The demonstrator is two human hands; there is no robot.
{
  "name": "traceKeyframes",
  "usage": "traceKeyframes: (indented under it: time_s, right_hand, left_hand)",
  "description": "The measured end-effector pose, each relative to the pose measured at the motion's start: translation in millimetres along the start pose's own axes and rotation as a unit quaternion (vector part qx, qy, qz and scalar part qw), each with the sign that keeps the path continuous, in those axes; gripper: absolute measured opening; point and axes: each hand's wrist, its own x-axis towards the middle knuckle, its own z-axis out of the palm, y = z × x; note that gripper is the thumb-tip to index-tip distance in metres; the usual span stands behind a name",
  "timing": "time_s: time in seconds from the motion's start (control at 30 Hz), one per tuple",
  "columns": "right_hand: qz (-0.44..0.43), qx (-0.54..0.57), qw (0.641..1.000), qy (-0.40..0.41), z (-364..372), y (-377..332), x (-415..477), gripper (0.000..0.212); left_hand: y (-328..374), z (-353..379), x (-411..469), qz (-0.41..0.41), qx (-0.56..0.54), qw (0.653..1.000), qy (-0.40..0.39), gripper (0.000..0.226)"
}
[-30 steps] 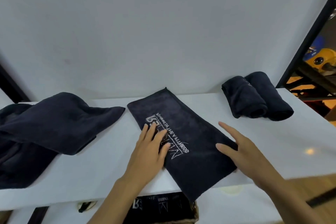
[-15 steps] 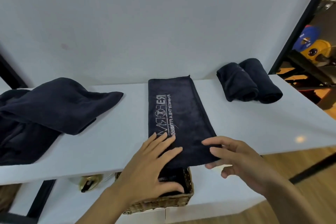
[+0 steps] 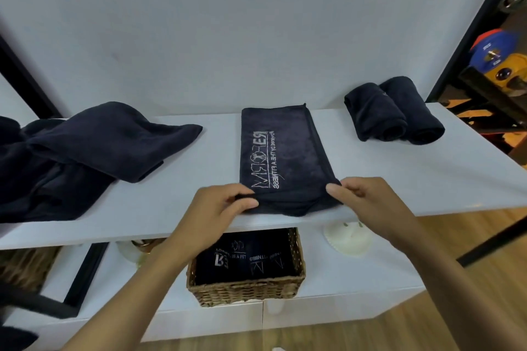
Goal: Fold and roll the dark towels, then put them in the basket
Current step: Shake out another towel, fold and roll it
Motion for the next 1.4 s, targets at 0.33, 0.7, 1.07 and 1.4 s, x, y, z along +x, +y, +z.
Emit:
traceKeyframes:
  time_s: [0.33, 0.7, 1.07, 1.4]
  right_hand:
    - [-0.237, -0.13, 0.935, 0.228, 14.9, -7.2, 4.7, 0.005]
    - [-0.328, -0.388, 0.861, -0.005, 35.2, 24.4, 38.2, 0.034]
    - [-0.158, -0.103, 0.971, -0.15, 12.0, -2.2, 70.1, 0.01]
    - [-0.315, -0.354, 0.881, -0.006, 23.0, 23.9, 65.3, 0.037]
  left_hand:
    - [3.2, 9.3, 33.8, -0.136, -0.072, 0.987, 0.046, 0.005]
    - [5.1, 9.9, 42.6, 0.051, 0.186, 0.977, 0.093, 0.011]
    - [3.0, 1.2, 55.1, 0.101, 0.217, 0.965, -0.106, 0.016]
    - [-5.0, 2.5, 73.0, 0.069, 0.12, 0.99, -0.007, 0.006]
